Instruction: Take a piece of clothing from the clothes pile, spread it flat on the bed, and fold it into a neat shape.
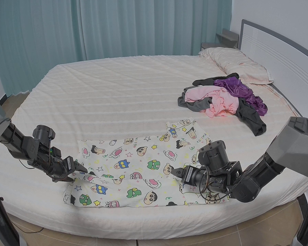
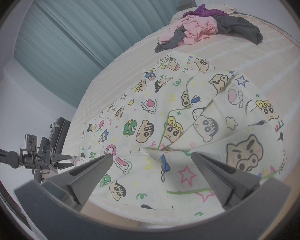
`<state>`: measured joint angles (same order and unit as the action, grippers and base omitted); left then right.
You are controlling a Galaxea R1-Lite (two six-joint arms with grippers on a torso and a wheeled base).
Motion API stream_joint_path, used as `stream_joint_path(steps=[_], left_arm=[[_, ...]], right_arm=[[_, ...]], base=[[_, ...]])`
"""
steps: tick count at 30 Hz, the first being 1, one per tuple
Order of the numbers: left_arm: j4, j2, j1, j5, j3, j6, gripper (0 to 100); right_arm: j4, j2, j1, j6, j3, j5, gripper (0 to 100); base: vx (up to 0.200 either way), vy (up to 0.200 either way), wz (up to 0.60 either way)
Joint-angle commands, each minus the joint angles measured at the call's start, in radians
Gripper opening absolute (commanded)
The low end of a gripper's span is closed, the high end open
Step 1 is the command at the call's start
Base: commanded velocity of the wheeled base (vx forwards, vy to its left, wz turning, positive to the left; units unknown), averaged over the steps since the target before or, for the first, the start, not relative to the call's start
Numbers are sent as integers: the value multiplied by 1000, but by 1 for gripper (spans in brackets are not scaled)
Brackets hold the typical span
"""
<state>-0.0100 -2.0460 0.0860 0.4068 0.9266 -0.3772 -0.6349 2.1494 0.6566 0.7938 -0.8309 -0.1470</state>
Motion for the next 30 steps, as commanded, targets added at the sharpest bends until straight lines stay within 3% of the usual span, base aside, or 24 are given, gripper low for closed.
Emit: stream_joint_path(steps=[1, 3, 8, 13, 21, 30], left_arm=[[2, -68, -8, -36, 41, -5, 0], [4, -91, -6, -89, 61, -5, 0], [5, -85, -5, -95, 69, -11, 0], [27, -39, -6, -102, 98, -80, 0], [412, 58, -22, -187, 228, -92, 0], [610, 115, -66, -194, 276, -95, 0]], right_arm=[[-2, 0, -8, -1, 9, 0, 100], [-2, 0, -11, 1, 12, 0, 100], [-2, 0, -12, 2, 22, 0, 100], [-2, 9, -12, -1, 27, -2, 100], [-3, 26, -46, -2, 24, -2, 100], [-3, 29, -55, -1, 18, -2, 100]], base=[[0, 0, 0], [0, 0, 0], [0, 0, 0], [0, 0, 0], [0, 0, 0], [0, 0, 0]])
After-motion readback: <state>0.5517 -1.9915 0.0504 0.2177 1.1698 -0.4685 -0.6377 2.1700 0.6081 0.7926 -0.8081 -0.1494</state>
